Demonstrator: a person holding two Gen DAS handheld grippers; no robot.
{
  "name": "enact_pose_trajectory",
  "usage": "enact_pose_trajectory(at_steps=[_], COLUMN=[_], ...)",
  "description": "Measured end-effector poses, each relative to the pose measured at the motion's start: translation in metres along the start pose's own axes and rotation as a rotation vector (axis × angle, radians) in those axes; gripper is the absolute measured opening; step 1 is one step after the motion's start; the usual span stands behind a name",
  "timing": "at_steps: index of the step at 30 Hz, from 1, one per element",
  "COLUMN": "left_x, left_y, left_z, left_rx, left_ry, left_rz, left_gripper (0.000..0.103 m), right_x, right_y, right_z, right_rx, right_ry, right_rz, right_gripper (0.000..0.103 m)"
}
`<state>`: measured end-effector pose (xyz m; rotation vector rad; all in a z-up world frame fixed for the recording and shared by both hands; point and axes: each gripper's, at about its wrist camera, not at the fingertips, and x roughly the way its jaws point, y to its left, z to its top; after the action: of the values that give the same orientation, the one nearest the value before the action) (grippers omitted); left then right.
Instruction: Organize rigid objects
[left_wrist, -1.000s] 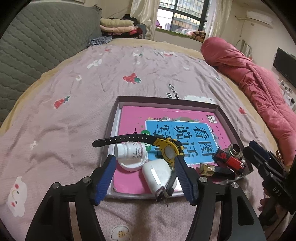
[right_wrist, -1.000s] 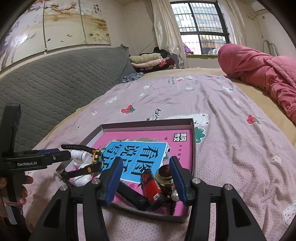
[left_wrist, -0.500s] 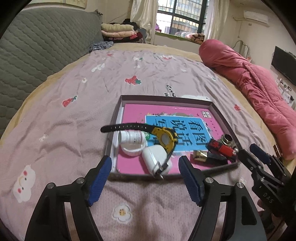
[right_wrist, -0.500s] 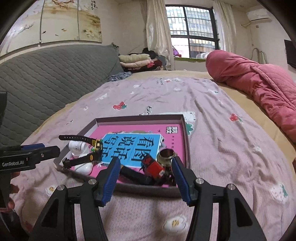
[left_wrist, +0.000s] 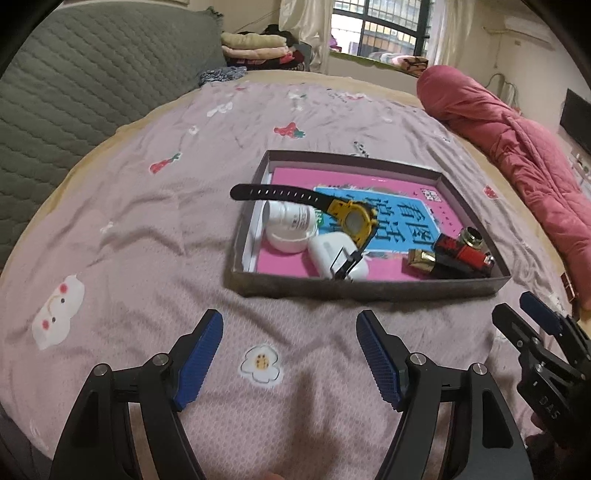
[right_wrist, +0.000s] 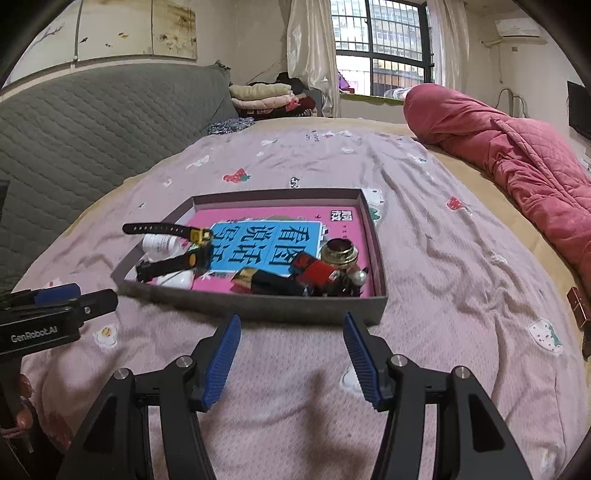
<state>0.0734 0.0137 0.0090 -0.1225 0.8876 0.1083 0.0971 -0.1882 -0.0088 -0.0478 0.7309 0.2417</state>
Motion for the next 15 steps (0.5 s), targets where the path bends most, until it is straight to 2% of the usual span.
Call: enact_pose_trajectory(at_steps=[15], left_x=[-0.013], left_y=[-0.015], left_z=[-0.029], left_rx=[0.056], left_ry=[-0.007], left_rz=[-0.045], left_gripper=[0.076], right_x=[-0.009], right_y=[0.011], right_z=[-0.025], right_rx=[0.015], right_ry=[0.061], right_rz=[-0.013], right_gripper=[0.057])
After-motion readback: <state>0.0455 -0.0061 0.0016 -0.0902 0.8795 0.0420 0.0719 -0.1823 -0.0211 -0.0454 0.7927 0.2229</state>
